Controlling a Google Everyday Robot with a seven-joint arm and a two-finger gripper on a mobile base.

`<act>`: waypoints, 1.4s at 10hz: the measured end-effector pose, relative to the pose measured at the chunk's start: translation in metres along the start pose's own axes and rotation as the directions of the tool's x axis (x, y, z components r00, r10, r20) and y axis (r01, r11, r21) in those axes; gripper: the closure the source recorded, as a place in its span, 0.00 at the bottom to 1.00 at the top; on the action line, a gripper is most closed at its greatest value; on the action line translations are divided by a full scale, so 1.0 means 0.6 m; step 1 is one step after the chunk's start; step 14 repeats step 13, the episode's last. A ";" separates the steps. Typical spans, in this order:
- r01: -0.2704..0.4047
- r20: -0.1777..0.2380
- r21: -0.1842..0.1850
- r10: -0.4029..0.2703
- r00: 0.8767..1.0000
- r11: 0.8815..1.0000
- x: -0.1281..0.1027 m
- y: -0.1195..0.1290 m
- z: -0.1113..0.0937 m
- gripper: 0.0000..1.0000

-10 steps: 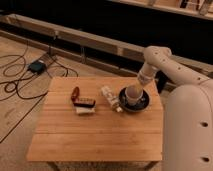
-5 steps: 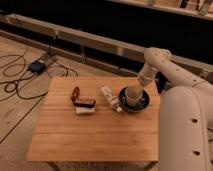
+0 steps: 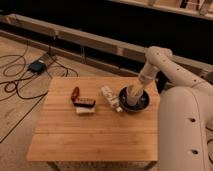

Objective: Place the ceramic cup in the ceramic bowl

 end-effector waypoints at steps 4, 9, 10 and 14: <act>0.042 0.003 0.029 -0.042 0.999 0.999 -0.007 0.009 -0.034 0.20; 0.093 0.007 0.116 -0.095 0.995 0.989 -0.023 0.029 -0.118 0.20; 0.096 0.005 0.120 -0.097 0.995 0.988 -0.023 0.029 -0.118 0.20; 0.096 0.006 0.120 -0.097 0.995 0.988 -0.024 0.029 -0.119 0.20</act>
